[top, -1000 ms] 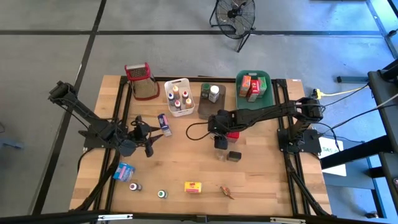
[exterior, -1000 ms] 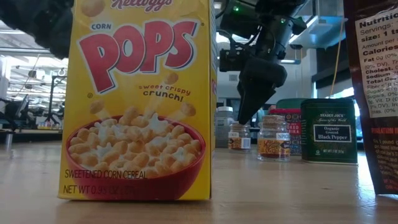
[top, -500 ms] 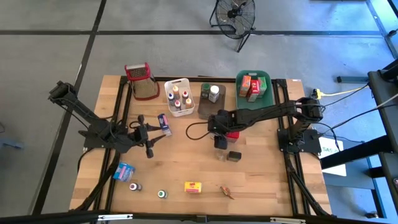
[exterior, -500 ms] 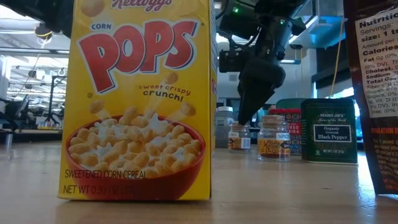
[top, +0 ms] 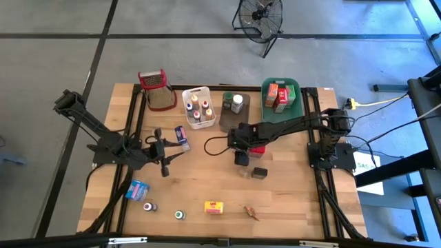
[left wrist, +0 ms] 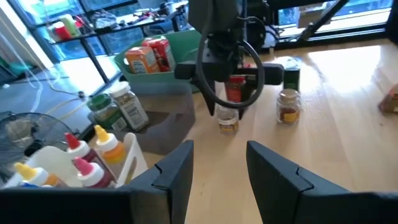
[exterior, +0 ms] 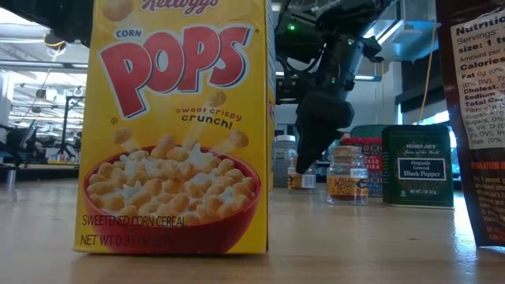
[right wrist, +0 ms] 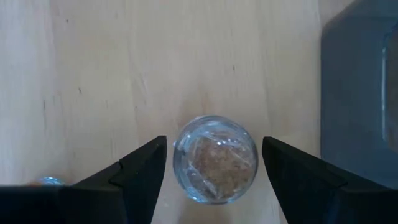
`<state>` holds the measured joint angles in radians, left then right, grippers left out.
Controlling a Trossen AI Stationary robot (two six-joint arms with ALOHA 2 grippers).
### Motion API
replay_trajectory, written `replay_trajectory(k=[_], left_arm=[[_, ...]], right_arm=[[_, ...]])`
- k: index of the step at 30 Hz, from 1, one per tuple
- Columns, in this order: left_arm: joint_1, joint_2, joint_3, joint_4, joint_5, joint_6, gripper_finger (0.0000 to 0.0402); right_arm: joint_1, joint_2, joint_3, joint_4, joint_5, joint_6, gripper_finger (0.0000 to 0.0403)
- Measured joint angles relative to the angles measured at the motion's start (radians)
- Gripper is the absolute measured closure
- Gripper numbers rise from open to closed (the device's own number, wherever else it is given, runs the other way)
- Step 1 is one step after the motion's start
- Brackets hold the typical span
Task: Pick & Place Kitchen Items
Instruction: Put the top brown spice bottle into the black bin
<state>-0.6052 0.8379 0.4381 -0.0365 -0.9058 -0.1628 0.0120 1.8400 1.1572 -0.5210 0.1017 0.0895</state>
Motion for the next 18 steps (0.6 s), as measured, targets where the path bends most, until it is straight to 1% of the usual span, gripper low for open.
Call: replay_trajectory(k=[2,18], left_arm=[[0.000,0.000,0.000,-0.010,0.018,-0.006,0.0258],[0.000,0.000,0.000,-0.022,0.028,-0.017,0.0258]], right_arm=[[0.000,0.000,0.000,0.006,0.000,0.000,0.0137],[-0.006,0.058,0.001,0.036,-0.003,-0.005,0.0137]])
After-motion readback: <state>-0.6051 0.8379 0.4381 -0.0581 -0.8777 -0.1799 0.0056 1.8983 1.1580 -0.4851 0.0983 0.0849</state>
